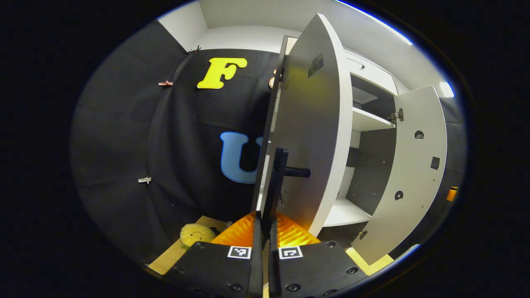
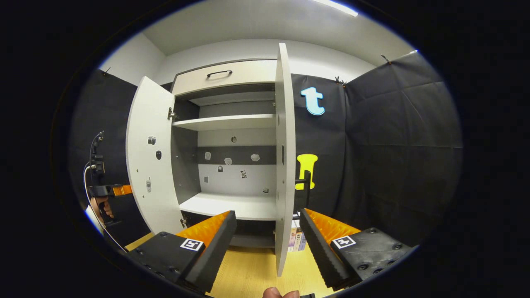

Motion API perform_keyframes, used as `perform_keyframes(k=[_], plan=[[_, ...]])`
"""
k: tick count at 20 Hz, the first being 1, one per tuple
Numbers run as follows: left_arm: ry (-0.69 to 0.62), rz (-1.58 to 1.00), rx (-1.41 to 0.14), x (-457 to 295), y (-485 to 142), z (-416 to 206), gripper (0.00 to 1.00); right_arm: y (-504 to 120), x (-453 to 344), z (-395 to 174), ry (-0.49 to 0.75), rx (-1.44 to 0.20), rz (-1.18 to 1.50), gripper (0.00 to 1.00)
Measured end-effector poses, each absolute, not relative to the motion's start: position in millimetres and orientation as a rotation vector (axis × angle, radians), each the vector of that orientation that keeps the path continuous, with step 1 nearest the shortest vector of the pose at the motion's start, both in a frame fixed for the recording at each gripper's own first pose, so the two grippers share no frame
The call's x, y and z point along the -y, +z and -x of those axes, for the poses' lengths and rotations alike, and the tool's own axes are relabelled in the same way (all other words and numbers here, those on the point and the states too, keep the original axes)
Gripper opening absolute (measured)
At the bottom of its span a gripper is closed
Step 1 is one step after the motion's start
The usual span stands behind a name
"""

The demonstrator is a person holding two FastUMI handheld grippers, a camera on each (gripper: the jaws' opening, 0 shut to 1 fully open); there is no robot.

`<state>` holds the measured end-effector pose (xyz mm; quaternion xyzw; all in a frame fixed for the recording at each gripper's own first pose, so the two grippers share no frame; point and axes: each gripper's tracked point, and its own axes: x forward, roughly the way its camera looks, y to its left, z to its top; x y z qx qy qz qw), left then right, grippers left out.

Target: Open the right door of the double-door shoe cabinet with the right hand, and open the left door with the left hand.

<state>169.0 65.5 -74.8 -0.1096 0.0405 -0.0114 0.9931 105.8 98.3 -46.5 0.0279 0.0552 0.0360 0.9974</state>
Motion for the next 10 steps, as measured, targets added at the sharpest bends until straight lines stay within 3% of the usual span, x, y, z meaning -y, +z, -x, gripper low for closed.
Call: perform_keyframes(k=[4,10], plan=[[-0.069,0.249,-0.078,-70.3,-73.4,-170.0,0.02,-48.0,-101.5,-104.9,0.087,-0.111,-0.047,0.97],[-0.148,0.236,-0.061,-71.0,-71.1,-171.5,0.10,-49.6,-102.1,-103.3,0.093,-0.112,-0.042,0.97]])
